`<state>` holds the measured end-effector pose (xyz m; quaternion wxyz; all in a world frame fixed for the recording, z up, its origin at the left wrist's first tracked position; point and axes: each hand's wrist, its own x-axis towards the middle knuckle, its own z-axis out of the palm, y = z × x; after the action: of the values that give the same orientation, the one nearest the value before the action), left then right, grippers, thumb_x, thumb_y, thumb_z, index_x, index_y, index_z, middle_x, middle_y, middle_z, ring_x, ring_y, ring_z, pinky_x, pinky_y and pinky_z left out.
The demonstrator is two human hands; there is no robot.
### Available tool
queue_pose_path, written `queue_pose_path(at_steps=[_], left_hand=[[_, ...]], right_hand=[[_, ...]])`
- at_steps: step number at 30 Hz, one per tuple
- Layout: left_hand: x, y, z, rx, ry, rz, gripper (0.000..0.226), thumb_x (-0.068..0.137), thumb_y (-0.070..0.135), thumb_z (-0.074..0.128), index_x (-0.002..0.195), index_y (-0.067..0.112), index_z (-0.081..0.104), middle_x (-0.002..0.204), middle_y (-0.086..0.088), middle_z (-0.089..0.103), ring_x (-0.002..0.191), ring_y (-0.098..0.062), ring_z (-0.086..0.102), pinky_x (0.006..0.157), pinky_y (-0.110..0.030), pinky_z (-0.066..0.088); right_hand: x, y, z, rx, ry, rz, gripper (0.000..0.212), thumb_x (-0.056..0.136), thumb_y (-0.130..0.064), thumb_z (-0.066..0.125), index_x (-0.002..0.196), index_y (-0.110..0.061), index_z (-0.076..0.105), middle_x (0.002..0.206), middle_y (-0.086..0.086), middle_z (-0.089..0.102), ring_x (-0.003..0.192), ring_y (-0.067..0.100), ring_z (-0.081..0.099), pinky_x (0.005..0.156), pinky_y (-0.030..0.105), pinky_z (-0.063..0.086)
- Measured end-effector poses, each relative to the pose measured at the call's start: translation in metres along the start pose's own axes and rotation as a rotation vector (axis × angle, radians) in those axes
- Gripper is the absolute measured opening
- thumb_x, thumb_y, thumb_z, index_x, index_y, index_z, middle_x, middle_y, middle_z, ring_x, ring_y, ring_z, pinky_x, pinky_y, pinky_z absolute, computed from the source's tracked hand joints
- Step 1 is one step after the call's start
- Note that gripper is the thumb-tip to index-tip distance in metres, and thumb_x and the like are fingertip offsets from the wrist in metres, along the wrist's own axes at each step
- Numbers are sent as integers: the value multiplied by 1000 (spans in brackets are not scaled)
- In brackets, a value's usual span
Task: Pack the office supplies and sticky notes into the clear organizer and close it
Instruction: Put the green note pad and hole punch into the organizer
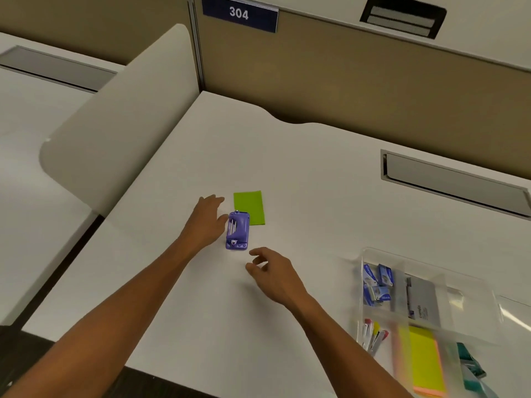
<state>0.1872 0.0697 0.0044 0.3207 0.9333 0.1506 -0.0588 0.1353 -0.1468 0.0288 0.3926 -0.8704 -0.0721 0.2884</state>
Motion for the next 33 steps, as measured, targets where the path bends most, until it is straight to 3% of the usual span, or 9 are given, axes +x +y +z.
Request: queue_pose_path(at_steps=[5,10,14,18,20,24,29,33], left_hand=[[36,15,7,81,-37,48,55,98,24,50,148,10,30,160,-9,13,148,-30,3,119,-40,14],[62,25,16,152,-86,51,56,98,28,51,147,9,32,160,-9,11,147,-36,2,118,-43,14],[70,24,20,221,-108,57,62,93,31,59,147,17,33,158,-10,20,146,-37,10,115,-44,20],[71,22,23,343,-115,75,62,91,37,59,145,16,36,157,-11,21,144,-38,14,114,-46,22],[70,22,25,363,-99,91,58,91,36,60,141,13,41,155,-12,24,142,-38,18,112,-47,26],[64,28,26,433,-45,123,45,91,31,60,129,8,50,142,-13,37,125,-34,37,98,-42,40],[58,44,29,605,-66,105,30,93,19,56,117,2,53,126,-16,42,107,-32,46,79,-38,45],[55,52,32,569,-150,15,62,86,48,62,125,1,47,129,-14,35,112,-33,42,83,-41,43]], right_hand=[[34,0,13,198,96,124,44,83,-56,62,121,-34,55,108,-13,62,115,16,51,96,37,48],[59,-5,25,244,217,149,54,73,-73,61,116,-40,53,96,-15,64,109,12,43,89,35,45],[69,-14,29,91,252,183,64,66,-85,50,112,-41,60,98,-14,65,101,16,44,79,32,42],[75,-13,33,18,270,205,50,71,-76,57,100,-37,67,98,-7,66,100,21,44,75,33,38],[76,-12,33,76,271,222,40,71,-71,60,85,-34,67,91,-6,65,99,22,43,75,35,42],[71,-7,27,241,253,200,27,75,-54,67,80,-27,71,83,-5,69,96,24,57,81,41,52],[50,2,15,407,206,144,24,79,-37,70,84,-14,69,86,7,69,73,16,60,64,27,45],[29,11,5,524,159,179,19,87,-33,67,87,-15,66,82,-1,68,70,7,56,65,21,42]])
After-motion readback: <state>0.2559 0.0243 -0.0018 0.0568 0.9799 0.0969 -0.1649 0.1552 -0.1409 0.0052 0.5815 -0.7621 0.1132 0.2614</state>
